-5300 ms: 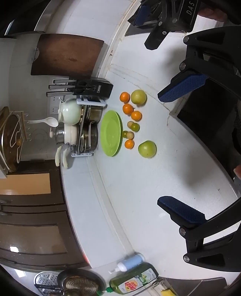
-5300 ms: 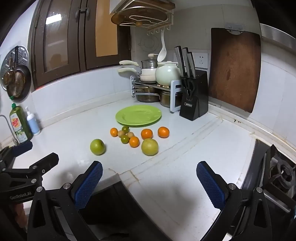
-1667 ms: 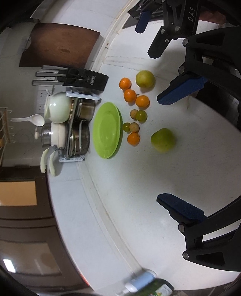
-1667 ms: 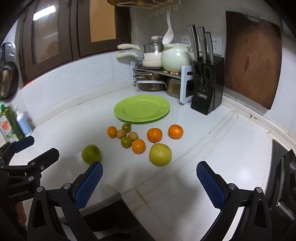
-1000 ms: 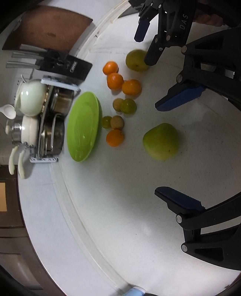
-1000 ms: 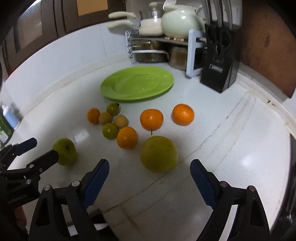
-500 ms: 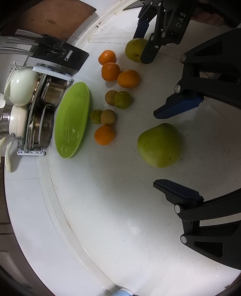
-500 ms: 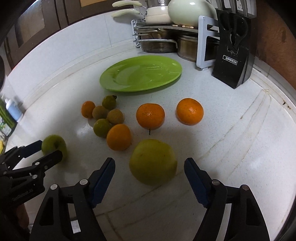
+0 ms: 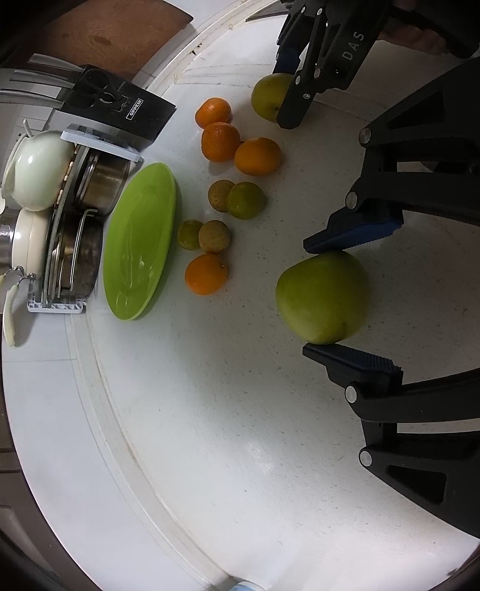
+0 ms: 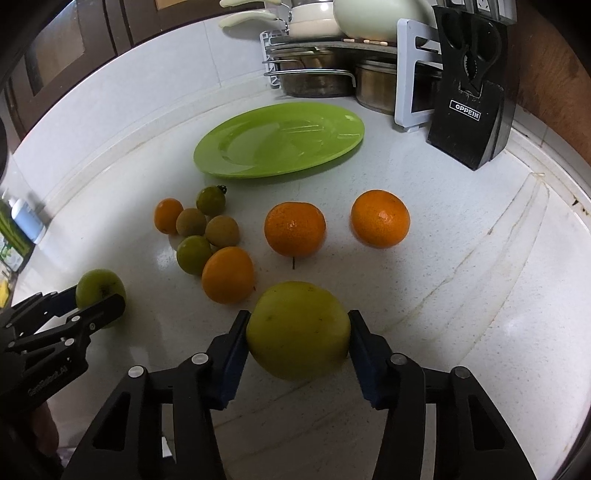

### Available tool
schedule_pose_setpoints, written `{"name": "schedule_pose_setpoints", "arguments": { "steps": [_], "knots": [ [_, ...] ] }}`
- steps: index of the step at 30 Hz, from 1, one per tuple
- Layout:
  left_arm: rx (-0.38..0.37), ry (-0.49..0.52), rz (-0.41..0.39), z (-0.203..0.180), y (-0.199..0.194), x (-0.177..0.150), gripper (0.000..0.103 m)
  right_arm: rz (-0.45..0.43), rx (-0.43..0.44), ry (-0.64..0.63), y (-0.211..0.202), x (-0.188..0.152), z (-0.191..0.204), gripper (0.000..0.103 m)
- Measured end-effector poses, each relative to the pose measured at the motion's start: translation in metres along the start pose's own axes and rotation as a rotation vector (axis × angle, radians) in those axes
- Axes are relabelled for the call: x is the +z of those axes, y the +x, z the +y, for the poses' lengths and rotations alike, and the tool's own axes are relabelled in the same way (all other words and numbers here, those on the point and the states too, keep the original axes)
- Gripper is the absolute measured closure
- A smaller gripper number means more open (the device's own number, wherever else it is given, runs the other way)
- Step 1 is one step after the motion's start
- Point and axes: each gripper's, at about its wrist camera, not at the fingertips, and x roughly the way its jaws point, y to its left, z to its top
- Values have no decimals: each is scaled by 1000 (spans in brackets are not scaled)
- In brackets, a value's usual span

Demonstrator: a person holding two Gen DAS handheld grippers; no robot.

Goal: Organize fruits
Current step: 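Carry both held green fruits over the green plate with both tools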

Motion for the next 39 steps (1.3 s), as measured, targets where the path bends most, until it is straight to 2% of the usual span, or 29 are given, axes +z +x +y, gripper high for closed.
{"name": "schedule_pose_setpoints", "arguments": {
  "steps": [9, 24, 30, 39],
  "knots": [
    [-22, 23, -6, -3, -1, 7, 54, -6, -9, 8, -5, 0, 2, 51],
    [-68, 112, -122, -1, -29, 37, 55, -82, 14, 19, -28, 19, 20, 51],
    [-94, 134, -158, 1, -29, 53, 55, -124, 30, 5, -33, 40, 25, 51],
    [-103, 180, -225, 0, -27, 98, 55, -174, 48, -22, -24, 81, 21, 51]
  ]
}}
